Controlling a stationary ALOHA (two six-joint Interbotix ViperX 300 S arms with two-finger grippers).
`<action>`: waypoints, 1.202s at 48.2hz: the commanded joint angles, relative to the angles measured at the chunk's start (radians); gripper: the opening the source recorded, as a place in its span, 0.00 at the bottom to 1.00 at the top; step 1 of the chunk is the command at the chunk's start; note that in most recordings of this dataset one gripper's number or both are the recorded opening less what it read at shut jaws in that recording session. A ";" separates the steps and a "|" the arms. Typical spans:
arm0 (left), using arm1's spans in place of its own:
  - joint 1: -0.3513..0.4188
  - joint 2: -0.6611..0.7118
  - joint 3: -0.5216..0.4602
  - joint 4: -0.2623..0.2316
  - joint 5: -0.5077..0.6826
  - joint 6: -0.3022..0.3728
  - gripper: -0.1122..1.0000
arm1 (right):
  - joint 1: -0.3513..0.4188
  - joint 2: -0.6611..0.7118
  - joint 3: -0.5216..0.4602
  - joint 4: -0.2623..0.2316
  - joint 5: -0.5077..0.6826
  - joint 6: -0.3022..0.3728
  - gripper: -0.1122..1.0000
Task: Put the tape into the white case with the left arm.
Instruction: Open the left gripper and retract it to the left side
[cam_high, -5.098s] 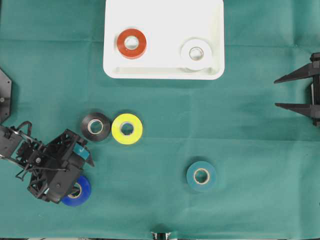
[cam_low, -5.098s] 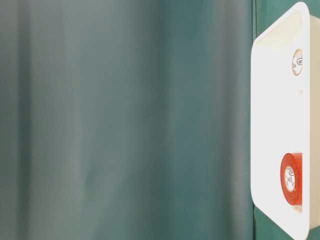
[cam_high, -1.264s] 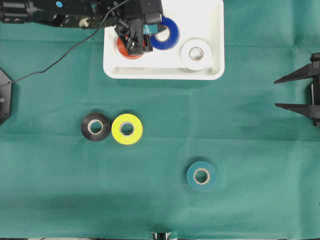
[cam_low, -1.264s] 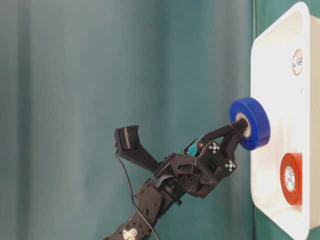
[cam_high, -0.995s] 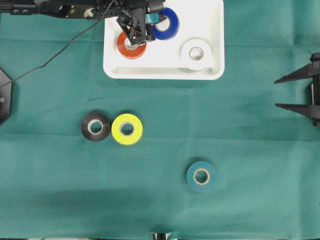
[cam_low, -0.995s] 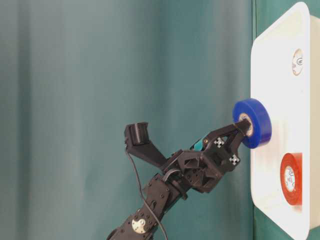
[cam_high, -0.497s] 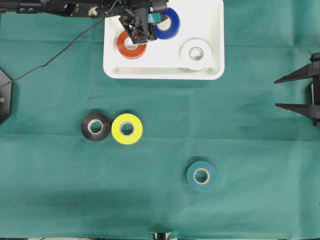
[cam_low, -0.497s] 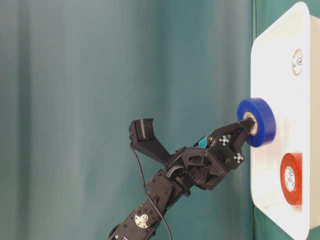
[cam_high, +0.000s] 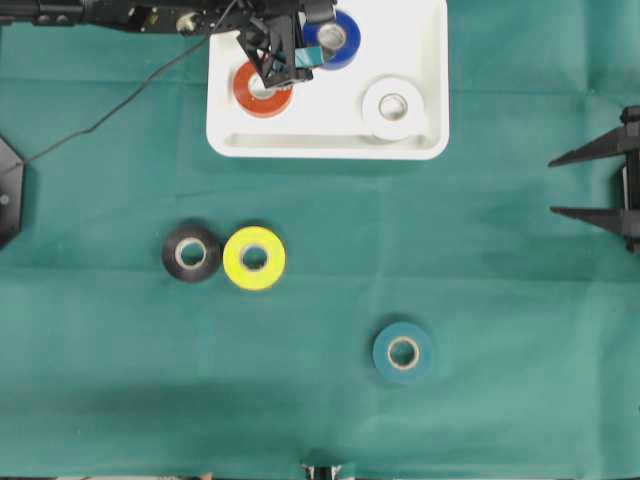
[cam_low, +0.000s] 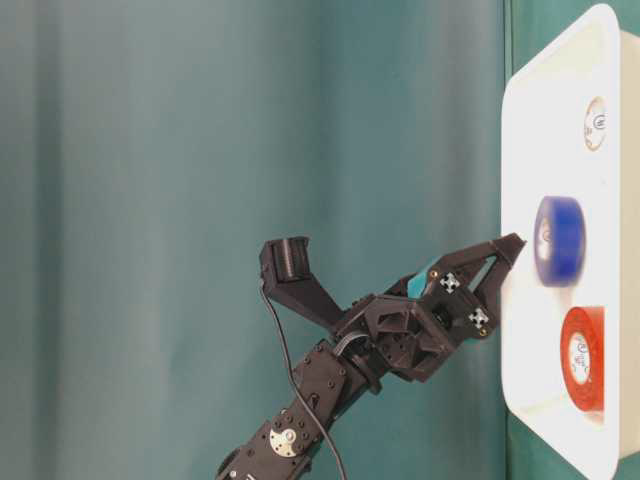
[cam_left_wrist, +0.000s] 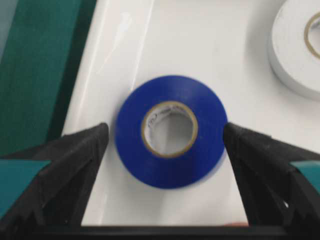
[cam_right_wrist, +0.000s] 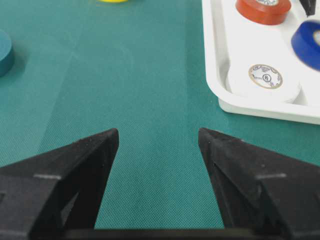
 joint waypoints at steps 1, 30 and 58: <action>0.002 -0.038 -0.006 0.000 -0.003 0.002 0.97 | -0.002 0.006 -0.011 0.000 -0.009 0.002 0.98; -0.064 -0.215 0.155 0.000 -0.009 0.000 0.97 | -0.002 0.005 -0.009 0.000 -0.009 0.002 0.98; -0.149 -0.489 0.410 0.000 -0.014 0.003 0.97 | -0.002 0.005 -0.011 -0.002 -0.009 0.002 0.98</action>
